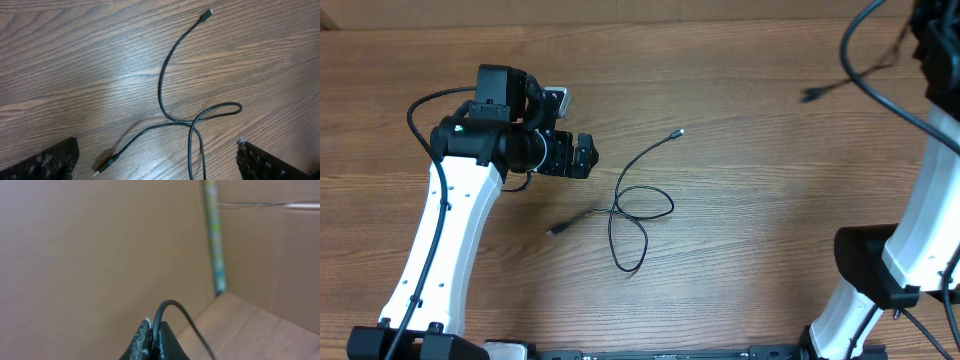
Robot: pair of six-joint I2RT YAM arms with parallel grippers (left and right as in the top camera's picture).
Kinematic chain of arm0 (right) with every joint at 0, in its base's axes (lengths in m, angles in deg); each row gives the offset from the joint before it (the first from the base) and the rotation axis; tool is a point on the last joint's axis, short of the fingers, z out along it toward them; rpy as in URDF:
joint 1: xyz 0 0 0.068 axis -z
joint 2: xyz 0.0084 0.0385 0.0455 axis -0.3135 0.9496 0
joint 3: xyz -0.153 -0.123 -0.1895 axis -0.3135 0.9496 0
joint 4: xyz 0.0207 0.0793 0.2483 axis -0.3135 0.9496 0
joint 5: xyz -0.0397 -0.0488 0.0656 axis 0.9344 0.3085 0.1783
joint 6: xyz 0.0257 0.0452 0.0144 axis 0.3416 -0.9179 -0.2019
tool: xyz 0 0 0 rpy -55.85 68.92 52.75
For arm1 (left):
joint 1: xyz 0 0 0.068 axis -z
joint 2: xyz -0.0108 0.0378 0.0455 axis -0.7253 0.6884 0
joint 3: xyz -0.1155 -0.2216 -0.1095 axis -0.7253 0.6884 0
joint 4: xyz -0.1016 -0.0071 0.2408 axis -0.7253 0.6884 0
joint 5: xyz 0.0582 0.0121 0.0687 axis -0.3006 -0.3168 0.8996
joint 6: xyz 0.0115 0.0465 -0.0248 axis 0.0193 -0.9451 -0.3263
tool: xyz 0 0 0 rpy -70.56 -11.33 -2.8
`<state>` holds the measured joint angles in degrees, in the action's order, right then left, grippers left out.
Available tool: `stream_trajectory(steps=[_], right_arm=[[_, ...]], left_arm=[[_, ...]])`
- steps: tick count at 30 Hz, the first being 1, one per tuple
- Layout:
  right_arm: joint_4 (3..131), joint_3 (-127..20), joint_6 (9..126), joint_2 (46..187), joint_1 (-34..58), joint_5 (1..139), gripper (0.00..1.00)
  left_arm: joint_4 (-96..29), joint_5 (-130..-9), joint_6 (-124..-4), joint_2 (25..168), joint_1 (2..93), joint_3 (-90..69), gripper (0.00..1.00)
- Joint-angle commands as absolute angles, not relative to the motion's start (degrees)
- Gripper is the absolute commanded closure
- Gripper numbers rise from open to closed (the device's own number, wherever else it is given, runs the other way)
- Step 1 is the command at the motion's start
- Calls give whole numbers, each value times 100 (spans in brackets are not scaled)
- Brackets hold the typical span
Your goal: Untangle cables
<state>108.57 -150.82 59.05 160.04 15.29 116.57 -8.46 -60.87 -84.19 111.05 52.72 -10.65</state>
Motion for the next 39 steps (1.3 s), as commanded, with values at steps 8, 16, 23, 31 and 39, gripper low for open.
stream_trajectory(steps=[8,16,23,31,39], right_arm=[[11165,-14986,5874,16083,2648,11670,96],[11342,-14407,5872,16087,3314,10886,96],[11171,-13226,5791,16087,3872,10890,96],[10419,-11729,5383,16090,4672,10720,96],[9731,-10765,5383,16090,5537,9806,96]], left_arm=[[-835,-6070,-8369,11140,5219,-1175,0],[-835,-6068,-8369,11140,5219,-1175,0],[-835,-6070,-8369,11140,5219,-1175,0],[-835,-6070,-8367,11140,5219,-1175,0],[-835,-6070,-8369,11140,5219,-1175,0]])
